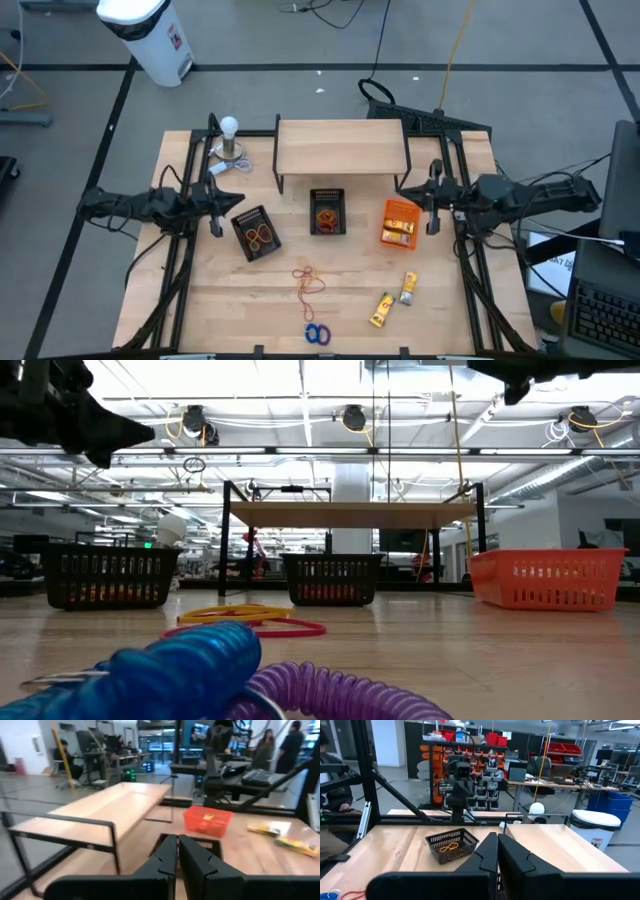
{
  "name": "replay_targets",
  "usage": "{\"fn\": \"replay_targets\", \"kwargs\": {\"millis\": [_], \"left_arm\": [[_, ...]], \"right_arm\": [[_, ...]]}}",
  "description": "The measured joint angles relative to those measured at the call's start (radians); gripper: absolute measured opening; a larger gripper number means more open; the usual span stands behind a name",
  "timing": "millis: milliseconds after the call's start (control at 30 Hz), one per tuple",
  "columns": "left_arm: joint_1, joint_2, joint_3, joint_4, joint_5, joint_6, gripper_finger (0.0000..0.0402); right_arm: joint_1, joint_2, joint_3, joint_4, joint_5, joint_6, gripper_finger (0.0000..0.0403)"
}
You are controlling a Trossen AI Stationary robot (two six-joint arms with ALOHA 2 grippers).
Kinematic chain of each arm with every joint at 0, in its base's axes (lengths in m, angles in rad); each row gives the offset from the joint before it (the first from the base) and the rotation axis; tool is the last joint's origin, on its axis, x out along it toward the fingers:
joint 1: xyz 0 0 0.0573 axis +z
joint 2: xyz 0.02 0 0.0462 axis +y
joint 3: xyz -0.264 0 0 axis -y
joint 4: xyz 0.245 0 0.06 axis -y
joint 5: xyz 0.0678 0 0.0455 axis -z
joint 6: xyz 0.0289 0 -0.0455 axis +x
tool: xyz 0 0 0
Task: Pick & Place Office Desk Supplies
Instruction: Put the crayon box into orange basket
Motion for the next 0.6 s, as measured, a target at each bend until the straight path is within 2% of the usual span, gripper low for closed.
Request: {"fn": "replay_targets", "kwargs": {"millis": [67, 167, 233, 333, 600], "left_arm": [[0.0, 0.0, 0.028, -0.008, -0.004, 0.022, 0.0021], [0.0, -0.004, 0.033, 0.024, 0.066, 0.093, 0.001], [0.001, -0.004, 0.033, 0.028, 0.073, 0.11, 0.0004], [0.011, -0.004, 0.033, 0.026, 0.022, 0.1, 0.0006], [0.043, -0.004, 0.033, 0.041, 0.014, 0.096, 0.0002]], "right_arm": [[-0.003, -0.037, -0.029, 0.014, -0.049, 0.001, 0.0001], [-0.018, -0.087, -0.08, 0.082, -0.142, 0.017, 0.0], [-0.032, -0.12, -0.109, 0.107, -0.177, 0.038, 0.0], [-0.046, -0.163, -0.149, 0.107, -0.179, 0.058, 0.0], [-0.064, -0.234, -0.295, 0.205, -0.153, 0.112, 0.0]]}}
